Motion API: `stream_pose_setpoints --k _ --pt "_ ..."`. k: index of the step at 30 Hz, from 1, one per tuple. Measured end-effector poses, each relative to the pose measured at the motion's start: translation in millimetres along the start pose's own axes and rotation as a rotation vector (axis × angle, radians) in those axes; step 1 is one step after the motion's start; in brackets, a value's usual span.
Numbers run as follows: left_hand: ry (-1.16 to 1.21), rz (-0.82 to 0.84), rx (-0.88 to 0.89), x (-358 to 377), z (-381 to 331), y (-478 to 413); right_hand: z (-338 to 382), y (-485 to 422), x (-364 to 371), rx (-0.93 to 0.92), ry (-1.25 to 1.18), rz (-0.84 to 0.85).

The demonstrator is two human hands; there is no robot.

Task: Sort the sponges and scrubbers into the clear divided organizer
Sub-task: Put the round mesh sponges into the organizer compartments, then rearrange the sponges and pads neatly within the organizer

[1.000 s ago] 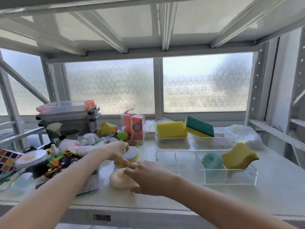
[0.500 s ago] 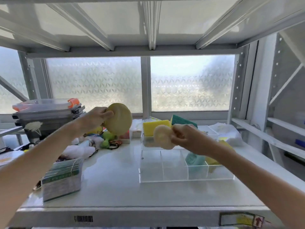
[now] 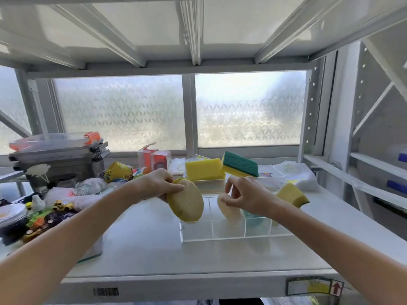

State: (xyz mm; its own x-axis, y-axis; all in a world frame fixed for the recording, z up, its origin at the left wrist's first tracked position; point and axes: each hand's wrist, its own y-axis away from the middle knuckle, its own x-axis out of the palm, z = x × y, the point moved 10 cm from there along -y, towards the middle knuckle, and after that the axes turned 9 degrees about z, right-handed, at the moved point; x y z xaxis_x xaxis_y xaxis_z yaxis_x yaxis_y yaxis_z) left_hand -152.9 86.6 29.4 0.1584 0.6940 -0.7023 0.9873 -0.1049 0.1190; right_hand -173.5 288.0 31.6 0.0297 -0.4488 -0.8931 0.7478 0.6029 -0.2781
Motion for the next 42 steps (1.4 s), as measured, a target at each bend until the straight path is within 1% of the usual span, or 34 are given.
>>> stream_pose_setpoints --k 2,4,6,8,11,13,16,18,19,22,24,26,28,30,34,35,37,39,40,42 --pt "-0.004 -0.013 -0.003 1.4 -1.9 -1.2 8.4 2.7 4.0 -0.042 0.001 -0.005" --pt "-0.026 -0.002 -0.011 7.0 -5.3 -3.6 12.5 1.9 15.1 -0.059 -0.024 0.049" --pt "-0.067 0.018 -0.034 15.9 -7.4 -7.5 8.8 1.9 22.1 -0.054 -0.1 0.135" --pt "-0.076 0.025 -0.059 20.9 -5.9 -8.5 4.9 5.5 14.9 -0.06 -0.182 0.17" --pt "-0.072 0.023 -0.087 22.1 2.5 -8.9 -10.5 11.7 -16.0 -0.053 -0.212 0.086" --pt "-0.056 0.017 -0.085 23.0 6.3 -9.7 -29.7 15.9 -32.8 -0.017 -0.176 0.063" --pt "-0.044 0.03 -0.078 26.8 7.7 -12.3 -59.5 20.9 -27.3 0.11 -0.079 0.197" --pt "-0.059 0.049 -0.086 30.6 6.0 -15.4 -67.2 25.3 -16.4 0.15 -0.107 0.27" --pt "-0.072 0.054 -0.094 31.1 5.5 -16.2 -67.0 25.9 -11.9 0.144 -0.134 0.279" --pt "-0.059 0.052 -0.146 28.4 11.7 -17.0 -60.6 25.4 -9.0 0.094 -0.147 0.241" --pt "-0.019 0.062 -0.179 27.3 18.7 -16.4 -62.6 26.4 -9.2 0.092 -0.155 0.236" --pt "0.006 0.075 -0.185 28.1 22.7 -17.1 -65.3 29.0 -7.4 0.091 -0.156 0.253" --pt "-0.003 0.071 -0.174 29.1 22.5 -18.2 -66.6 32.0 -10.2 0.077 -0.152 0.232" --pt "-0.029 0.055 -0.168 29.0 20.5 -17.8 -67.8 36.2 -22.6 0.064 -0.147 0.155" --pt "-0.073 0.029 -0.173 8.8 17.8 -13.1 -79.0 46.0 -68.5 0.073 -0.181 -0.081" --pt "-0.1 -0.018 -0.159 -4.9 14.8 -13.5 -82.1 46.4 -79.9 0.078 -0.191 -0.134" --pt "-0.166 -0.162 -0.089 -37.6 -0.6 -16.1 -89.2 38.4 -96.8 0.096 -0.2 -0.204" --pt "-0.235 -0.284 0.006 -58.7 -24.1 -21.5 -93.4 17.8 -100.8 0.106 -0.202 -0.2" --pt "-0.276 -0.295 0.04 -60.4 -33.7 -29.0 -93.4 4.1 -96.3 0.109 -0.206 -0.162" --pt "-0.361 -0.221 0.061 -48.6 -45.6 -48.4 -91.7 -24.7 -76.4 0.13 -0.197 -0.028"
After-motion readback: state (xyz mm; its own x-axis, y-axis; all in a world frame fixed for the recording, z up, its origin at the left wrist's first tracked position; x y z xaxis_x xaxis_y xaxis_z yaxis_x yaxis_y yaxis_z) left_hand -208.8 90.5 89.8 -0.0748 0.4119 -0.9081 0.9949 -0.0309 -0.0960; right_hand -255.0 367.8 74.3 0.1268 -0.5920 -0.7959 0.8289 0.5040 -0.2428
